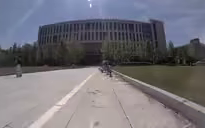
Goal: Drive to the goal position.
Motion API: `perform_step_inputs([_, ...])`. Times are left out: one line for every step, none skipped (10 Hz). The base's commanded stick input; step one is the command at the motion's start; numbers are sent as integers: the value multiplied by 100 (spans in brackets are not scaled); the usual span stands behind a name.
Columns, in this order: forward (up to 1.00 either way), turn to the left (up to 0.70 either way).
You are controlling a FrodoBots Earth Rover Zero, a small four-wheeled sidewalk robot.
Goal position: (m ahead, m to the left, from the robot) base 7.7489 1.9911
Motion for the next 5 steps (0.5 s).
perform_step_inputs([70, 35])
perform_step_inputs([70, 35])
perform_step_inputs([70, 2])
perform_step_inputs([70, 0])
perform_step_inputs([70, 0])
